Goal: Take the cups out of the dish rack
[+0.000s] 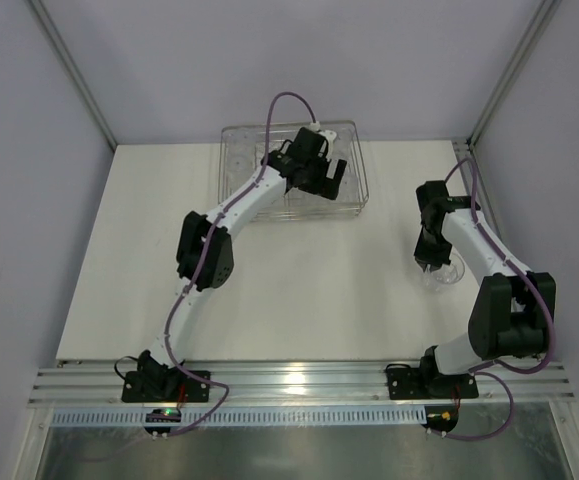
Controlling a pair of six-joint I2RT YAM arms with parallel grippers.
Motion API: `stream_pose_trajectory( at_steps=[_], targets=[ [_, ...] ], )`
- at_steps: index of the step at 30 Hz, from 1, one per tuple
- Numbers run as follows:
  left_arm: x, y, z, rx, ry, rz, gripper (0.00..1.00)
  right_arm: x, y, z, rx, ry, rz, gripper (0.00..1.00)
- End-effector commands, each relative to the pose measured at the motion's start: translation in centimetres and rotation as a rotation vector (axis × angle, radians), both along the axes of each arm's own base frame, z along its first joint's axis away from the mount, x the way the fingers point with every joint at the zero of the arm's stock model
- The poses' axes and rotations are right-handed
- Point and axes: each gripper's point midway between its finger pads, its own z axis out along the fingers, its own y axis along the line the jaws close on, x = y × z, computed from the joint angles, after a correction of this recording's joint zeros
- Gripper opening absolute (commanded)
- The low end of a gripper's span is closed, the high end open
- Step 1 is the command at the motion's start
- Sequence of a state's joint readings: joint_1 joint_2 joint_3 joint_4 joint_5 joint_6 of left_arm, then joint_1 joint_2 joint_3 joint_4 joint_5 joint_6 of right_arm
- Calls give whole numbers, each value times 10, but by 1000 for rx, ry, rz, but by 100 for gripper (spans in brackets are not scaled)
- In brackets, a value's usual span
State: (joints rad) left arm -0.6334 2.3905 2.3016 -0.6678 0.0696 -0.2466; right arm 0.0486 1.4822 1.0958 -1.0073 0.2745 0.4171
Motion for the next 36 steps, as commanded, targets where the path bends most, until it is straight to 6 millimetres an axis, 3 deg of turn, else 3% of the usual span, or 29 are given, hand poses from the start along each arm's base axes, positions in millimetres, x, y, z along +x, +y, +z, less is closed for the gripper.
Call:
stream_pose_trajectory(
  at_steps=[1,8,9,12,13,16,20,23,25,26,27,30,31,33,34,35,36],
  targets=[
    [-1,12,-14,134,-24,3,100,12,-1,10,3,-48,-9,8],
    [7,19,-20,185,-61,29,100,13,1,10,16,-53,-7,12],
    [6,18,-23,188,-54,24,98,14,1,11,17,-55,-4,18],
    [6,18,-33,188,-35,32,92,14,0,10,10,-50,-7,53],
    [5,17,-35,183,-29,32,89,13,-1,11,4,-50,-7,72],
    [4,15,-33,169,-29,35,77,15,-1,16,1,-70,-11,80],
    [6,19,-23,161,-57,53,60,15,-1,21,7,-96,-7,82],
    [8,22,-10,157,-88,74,42,16,6,28,42,-134,14,83],
    [9,25,5,149,-112,90,24,15,10,32,64,-157,31,83],
    [9,27,10,147,-120,105,9,16,17,40,104,-188,62,83],
    [9,30,27,135,-145,123,1,17,21,44,126,-213,82,83],
    [10,41,48,124,-188,181,0,16,40,69,223,-315,149,83],
    [9,47,74,94,-227,204,0,18,49,77,271,-355,174,83],
    [7,58,86,69,-243,269,0,16,60,97,324,-442,215,83],
    [2,68,114,21,-273,307,0,18,71,106,381,-483,246,83],
    [-4,76,108,16,-252,324,0,17,77,114,409,-518,267,84],
    [-7,80,120,-55,-253,364,0,20,85,129,449,-588,300,83]
  ],
)
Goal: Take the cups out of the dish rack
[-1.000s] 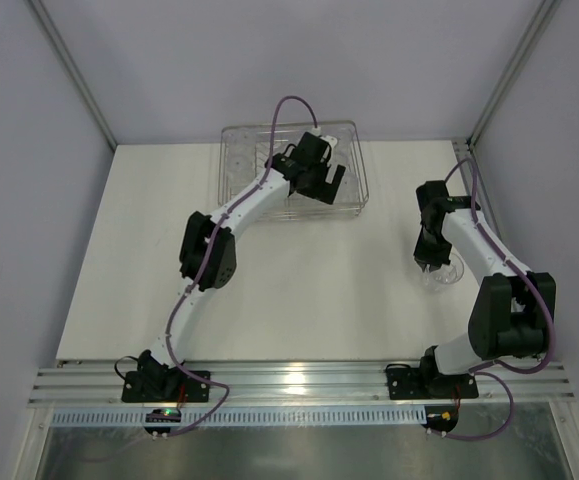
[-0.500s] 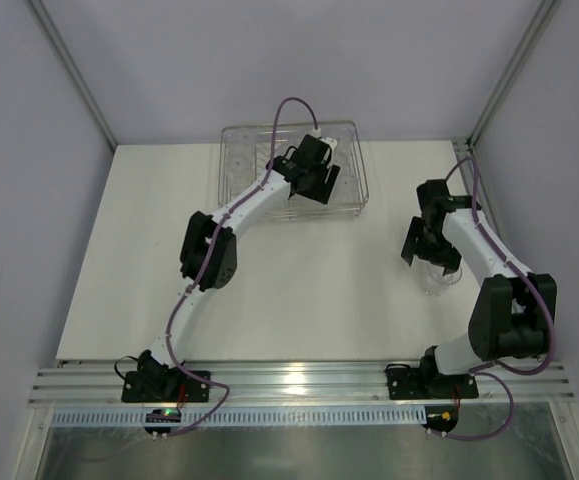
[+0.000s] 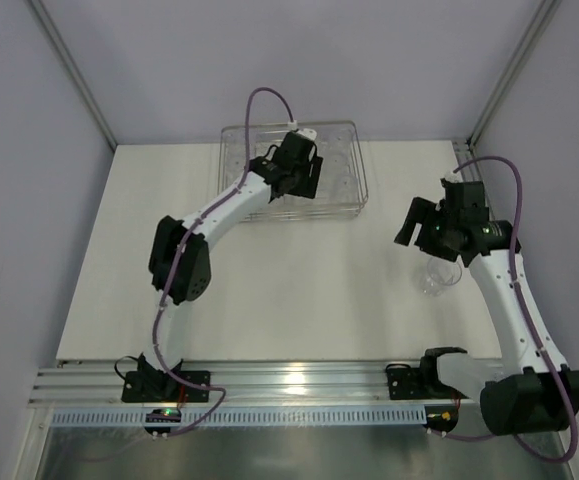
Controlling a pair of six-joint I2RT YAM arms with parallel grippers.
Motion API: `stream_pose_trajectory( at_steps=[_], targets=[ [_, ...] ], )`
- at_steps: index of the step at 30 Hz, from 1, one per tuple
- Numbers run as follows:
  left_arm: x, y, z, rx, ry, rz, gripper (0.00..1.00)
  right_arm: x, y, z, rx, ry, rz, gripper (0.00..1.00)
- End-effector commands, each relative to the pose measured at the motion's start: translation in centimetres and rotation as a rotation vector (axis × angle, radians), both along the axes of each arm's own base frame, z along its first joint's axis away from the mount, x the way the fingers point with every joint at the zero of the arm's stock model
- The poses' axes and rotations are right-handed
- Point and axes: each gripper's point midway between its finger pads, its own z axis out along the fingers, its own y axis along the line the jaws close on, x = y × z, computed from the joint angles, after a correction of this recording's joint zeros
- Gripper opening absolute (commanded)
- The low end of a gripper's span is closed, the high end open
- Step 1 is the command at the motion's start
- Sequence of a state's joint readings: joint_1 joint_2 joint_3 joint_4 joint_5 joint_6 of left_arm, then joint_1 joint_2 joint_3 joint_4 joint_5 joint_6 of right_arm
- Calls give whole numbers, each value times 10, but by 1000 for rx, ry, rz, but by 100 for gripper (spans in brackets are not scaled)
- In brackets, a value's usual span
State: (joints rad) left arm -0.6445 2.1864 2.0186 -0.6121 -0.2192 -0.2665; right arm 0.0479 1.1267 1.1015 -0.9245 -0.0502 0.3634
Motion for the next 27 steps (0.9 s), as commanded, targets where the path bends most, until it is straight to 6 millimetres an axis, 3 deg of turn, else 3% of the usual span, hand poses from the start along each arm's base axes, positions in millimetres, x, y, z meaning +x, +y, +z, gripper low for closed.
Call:
stream_pose_trajectory(
  at_steps=[1,2,3,4,5,6,8,9,11,12,13,15,16,17,23,27],
  targets=[
    [-5,33,138,-273,-236,158,0,4,45,42,211,-195,186,83],
    [-13,36,151,-338,-237,152,0,3,55,47,264,-216,221,84],
    [-20,41,135,-387,-205,165,0,7,65,57,311,-272,262,84],
    [-22,50,141,-491,-187,213,0,-3,83,60,424,-268,311,84],
    [-45,49,165,-623,-162,162,0,-6,91,65,478,-286,337,84],
    [-57,53,136,-672,-78,172,0,1,99,77,522,-363,372,84],
    [-73,61,163,-903,-55,182,0,-10,113,77,653,-356,392,84],
    [-87,60,141,-950,9,156,0,-7,117,89,683,-421,428,83],
    [-108,58,151,-1081,65,152,0,-16,127,87,790,-392,456,83],
    [-124,51,144,-1122,140,116,0,-14,131,97,810,-445,496,83],
    [-133,49,132,-1162,175,106,0,-16,133,93,835,-435,503,83],
    [-153,42,132,-1287,270,105,0,-18,139,102,879,-458,556,82],
    [-165,42,110,-1302,326,125,0,-20,141,100,894,-450,568,82],
    [-169,39,119,-1368,332,110,0,-21,144,99,907,-439,578,81],
    [-196,24,113,-1505,428,84,0,-20,152,89,915,-412,607,80],
    [-208,2,123,-1569,467,33,0,-18,162,79,921,-379,622,80]
  ],
)
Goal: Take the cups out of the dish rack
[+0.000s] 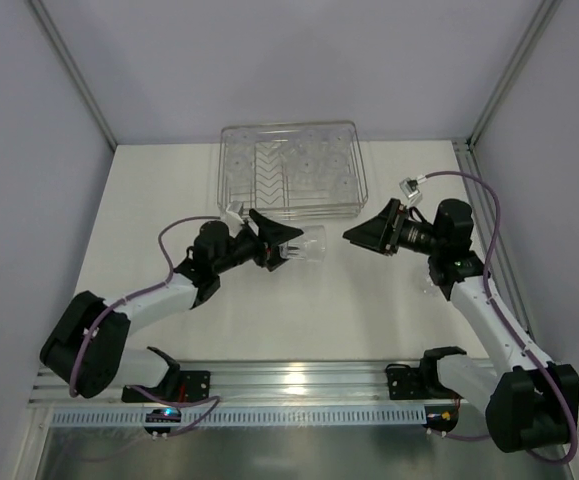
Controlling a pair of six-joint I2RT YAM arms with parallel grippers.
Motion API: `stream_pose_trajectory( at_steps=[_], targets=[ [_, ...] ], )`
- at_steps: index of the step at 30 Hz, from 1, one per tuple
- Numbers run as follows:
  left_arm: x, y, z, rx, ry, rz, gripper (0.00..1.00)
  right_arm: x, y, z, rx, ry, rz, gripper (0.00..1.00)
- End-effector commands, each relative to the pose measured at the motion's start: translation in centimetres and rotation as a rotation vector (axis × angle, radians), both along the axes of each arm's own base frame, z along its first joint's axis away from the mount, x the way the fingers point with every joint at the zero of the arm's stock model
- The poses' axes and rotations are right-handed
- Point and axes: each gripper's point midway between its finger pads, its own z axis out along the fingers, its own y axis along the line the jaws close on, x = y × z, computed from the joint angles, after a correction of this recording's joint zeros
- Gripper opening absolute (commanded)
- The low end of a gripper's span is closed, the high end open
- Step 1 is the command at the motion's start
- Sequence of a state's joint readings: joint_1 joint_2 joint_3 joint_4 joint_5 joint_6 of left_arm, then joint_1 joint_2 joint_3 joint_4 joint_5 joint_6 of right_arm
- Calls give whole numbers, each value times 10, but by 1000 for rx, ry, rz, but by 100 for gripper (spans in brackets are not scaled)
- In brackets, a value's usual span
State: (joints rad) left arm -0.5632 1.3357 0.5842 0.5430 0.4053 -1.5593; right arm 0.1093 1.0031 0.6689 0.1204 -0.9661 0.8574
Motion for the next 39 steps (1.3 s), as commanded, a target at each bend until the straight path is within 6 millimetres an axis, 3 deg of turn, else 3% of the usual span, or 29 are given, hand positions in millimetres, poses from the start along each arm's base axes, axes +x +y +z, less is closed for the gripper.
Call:
stream_pose_trajectory(
  at_steps=[1,6,7,10,11,12,14,15,16,17,19,22,23,25,26,27,28,29,30,31,32,33,34,35,36,37,38,39],
  targets=[
    [-8,-25,61,-218,-111,-54,0,-2,13,3,18,-40,59,79],
    [-14,-55,56,-258,-92,-90,0,-4,33,9,29,-54,105,76],
    [-15,-58,58,-270,-96,-92,0,-5,38,7,29,-44,120,71],
    [-14,-69,53,-268,-88,-105,0,-7,43,8,36,-45,136,51],
    [-12,-70,53,-270,-91,-104,0,-7,43,7,35,-38,135,30],
    [-11,-71,50,-264,-86,-105,0,-7,42,5,31,-32,129,21],
    [-6,-71,51,-266,-98,-86,13,-7,41,0,9,-32,121,4],
    [-4,-71,50,-264,-99,-80,25,-8,40,-4,-3,-16,111,4],
    [-1,-71,49,-263,-98,-67,50,-8,39,-5,-10,-14,107,4],
    [1,-70,50,-264,-100,-60,61,-9,38,-9,-26,-10,104,4],
    [6,-67,51,-261,-104,-42,81,-8,35,-7,-46,-25,80,4],
    [18,-59,47,-226,-109,-5,98,-1,25,-8,-110,-46,15,4],
    [26,-52,44,-201,-108,19,100,-6,20,-22,-153,28,2,4],
    [35,-44,32,-97,-103,40,100,8,8,-27,-263,-2,-76,4],
    [43,-37,28,-50,-105,61,100,3,-2,-45,-344,76,-101,4],
    [48,-34,12,98,-100,50,100,10,-9,-39,-408,34,-119,4],
    [52,-30,8,180,-105,51,100,14,-17,-51,-475,74,-138,4],
    [58,-27,10,273,-143,47,100,14,-39,-72,-609,161,-211,4],
    [73,-27,34,345,-201,74,100,22,-47,-66,-667,161,-239,4],
    [72,-17,16,507,-203,35,100,25,-61,-74,-759,177,-265,4],
    [78,-17,7,578,-198,22,100,24,-82,-94,-889,264,-300,4],
    [87,-14,6,633,-215,32,100,31,-90,-90,-937,265,-330,4],
    [96,-14,23,679,-243,30,100,34,-98,-94,-983,281,-342,4],
    [106,-14,5,761,-250,-2,100,38,-112,-106,-1068,322,-369,4],
    [114,-16,10,795,-273,-7,100,44,-115,-105,-1088,324,-386,4],
    [127,-20,30,810,-313,8,100,49,-118,-109,-1108,338,-392,4],
    [133,-16,23,885,-318,-9,100,52,-120,-118,-1133,373,-393,4],
    [142,-20,4,932,-298,-37,100,60,-125,-117,-1159,379,-418,4]
  ],
)
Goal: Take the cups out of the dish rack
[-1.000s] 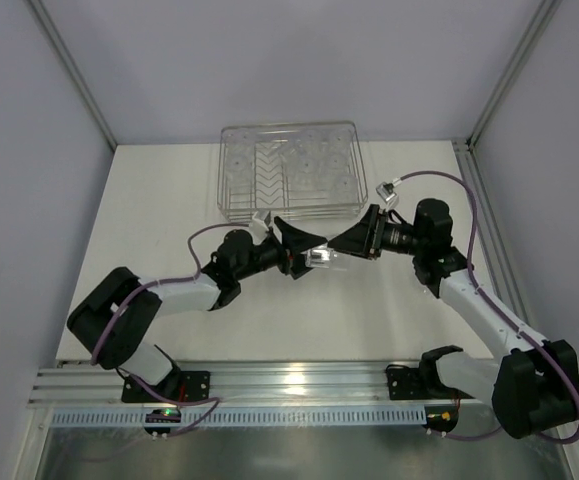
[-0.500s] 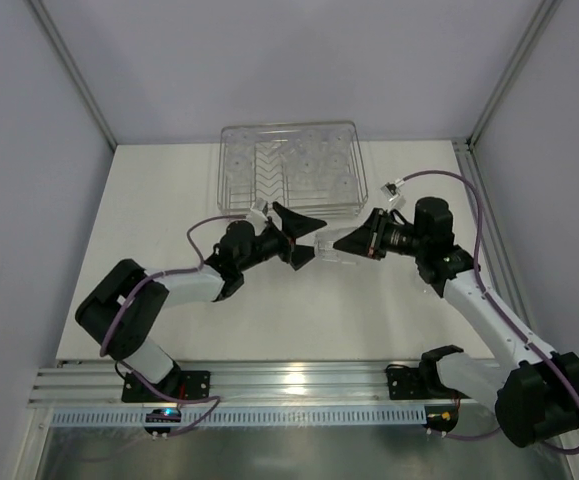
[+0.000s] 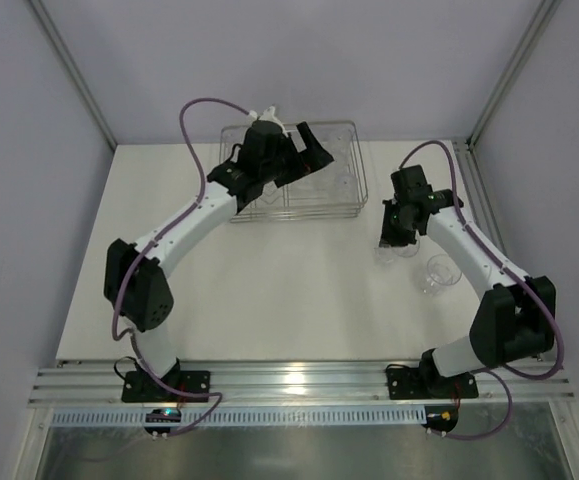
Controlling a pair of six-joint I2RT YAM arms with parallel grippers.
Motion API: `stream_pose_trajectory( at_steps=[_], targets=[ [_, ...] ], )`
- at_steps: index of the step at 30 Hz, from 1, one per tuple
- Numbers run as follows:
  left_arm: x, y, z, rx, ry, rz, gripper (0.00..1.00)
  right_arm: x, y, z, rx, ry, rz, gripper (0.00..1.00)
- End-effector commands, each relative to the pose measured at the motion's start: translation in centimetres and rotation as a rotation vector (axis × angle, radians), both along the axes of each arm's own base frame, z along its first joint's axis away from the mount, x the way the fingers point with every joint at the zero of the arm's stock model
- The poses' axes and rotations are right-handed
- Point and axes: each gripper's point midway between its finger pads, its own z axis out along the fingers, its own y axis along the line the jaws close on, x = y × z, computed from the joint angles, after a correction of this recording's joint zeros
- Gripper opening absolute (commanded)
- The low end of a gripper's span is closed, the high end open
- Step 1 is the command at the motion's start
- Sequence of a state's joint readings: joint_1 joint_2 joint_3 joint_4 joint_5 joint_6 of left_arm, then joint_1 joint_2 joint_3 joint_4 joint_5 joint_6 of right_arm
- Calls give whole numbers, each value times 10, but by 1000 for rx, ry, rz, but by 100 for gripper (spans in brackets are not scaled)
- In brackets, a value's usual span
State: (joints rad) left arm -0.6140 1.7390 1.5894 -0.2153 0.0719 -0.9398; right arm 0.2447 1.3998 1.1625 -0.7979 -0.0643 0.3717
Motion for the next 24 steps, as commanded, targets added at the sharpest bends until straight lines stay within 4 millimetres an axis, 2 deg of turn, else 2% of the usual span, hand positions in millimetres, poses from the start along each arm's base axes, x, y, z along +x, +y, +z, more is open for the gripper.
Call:
stream_pose_trajectory(
  at_steps=[1,2,3,4,5,6,7,8,9,10,12,17,20,24],
  targets=[
    [10,23,-88,415,107,-35,100,8,-41,-6,-230,54,-72,4],
    [18,19,-69,443,71,-51,100,10,-44,-9,-249,70,-82,4],
    [27,14,-95,497,104,-65,100,20,-52,-14,-306,84,-107,4],
    [35,13,-91,530,82,-53,100,24,-55,-15,-324,93,-116,4],
    [42,4,-72,531,33,-54,100,27,-58,-19,-341,108,-119,4],
    [45,4,-77,578,22,-70,100,35,-60,-22,-354,120,-127,4],
    [51,0,-93,611,34,-78,100,40,-65,-25,-365,128,-142,4],
    [55,-2,-95,627,26,-74,100,43,-67,-27,-372,139,-147,4],
    [61,-4,-88,627,1,-74,100,51,-67,-25,-371,130,-149,4],
    [65,-6,-100,643,10,-77,100,55,-72,-34,-380,162,-159,4],
    [71,-9,-100,649,-7,-79,100,61,-79,-35,-390,179,-181,4],
    [78,-19,-113,653,-25,-110,100,64,-107,-45,-389,225,-269,4],
    [84,-26,-115,641,-50,-113,100,64,-112,-49,-378,238,-286,4],
    [89,-50,-107,553,-115,-150,100,61,-114,-53,-381,251,-294,4]
  ],
)
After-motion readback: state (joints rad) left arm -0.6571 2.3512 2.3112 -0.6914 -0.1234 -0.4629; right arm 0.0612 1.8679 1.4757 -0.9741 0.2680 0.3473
